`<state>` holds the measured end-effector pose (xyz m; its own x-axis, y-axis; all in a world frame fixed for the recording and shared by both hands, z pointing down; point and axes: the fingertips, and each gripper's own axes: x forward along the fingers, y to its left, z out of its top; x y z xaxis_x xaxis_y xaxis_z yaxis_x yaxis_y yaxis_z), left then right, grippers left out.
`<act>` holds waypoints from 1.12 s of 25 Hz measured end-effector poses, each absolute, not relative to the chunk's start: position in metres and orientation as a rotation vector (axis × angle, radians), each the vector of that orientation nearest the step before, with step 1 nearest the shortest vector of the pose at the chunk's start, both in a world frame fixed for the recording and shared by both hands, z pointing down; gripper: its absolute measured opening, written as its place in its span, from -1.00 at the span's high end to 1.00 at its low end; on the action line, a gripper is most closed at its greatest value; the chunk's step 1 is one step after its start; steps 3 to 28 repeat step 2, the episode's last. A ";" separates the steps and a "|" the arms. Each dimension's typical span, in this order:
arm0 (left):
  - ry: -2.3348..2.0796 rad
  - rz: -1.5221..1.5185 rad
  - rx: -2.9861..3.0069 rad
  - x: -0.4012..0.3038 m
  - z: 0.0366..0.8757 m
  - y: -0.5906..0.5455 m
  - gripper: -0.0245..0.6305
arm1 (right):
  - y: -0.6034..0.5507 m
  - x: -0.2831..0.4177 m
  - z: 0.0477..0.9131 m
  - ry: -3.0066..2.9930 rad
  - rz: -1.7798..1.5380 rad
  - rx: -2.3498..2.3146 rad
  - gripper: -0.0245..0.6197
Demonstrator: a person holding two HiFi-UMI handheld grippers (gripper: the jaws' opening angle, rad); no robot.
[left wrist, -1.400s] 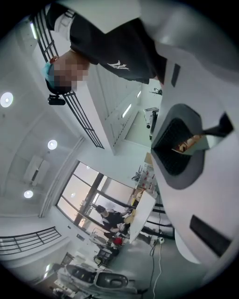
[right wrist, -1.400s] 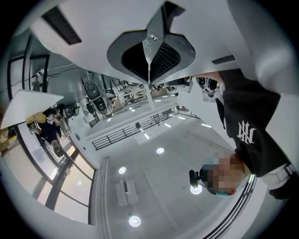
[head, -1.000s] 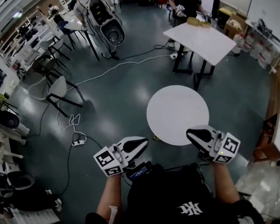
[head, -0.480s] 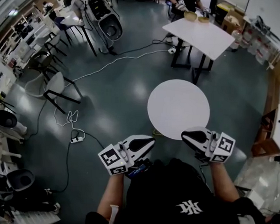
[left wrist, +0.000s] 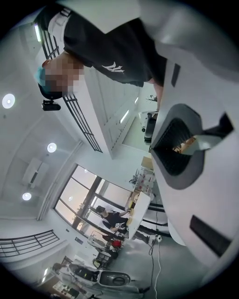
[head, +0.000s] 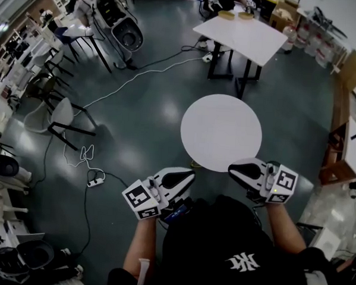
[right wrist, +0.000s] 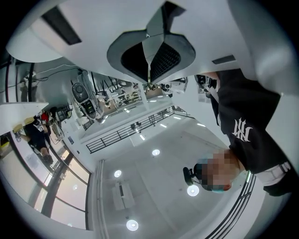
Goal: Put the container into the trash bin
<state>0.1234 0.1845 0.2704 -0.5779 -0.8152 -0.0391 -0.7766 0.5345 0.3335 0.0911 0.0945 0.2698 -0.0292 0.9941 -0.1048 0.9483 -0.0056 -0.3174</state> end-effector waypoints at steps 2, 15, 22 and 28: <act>-2.631 -0.477 1.390 0.123 0.273 0.184 0.92 | 0.094 0.090 0.273 -2.113 0.459 -2.059 0.79; -2.631 -0.477 1.390 0.123 0.273 0.184 0.92 | 0.094 0.090 0.273 -2.113 0.459 -2.059 0.79; -2.631 -0.477 1.390 0.123 0.273 0.184 0.92 | 0.094 0.090 0.273 -2.113 0.459 -2.059 0.79; -2.631 -0.477 1.390 0.123 0.273 0.184 0.92 | 0.094 0.090 0.273 -2.113 0.459 -2.059 0.79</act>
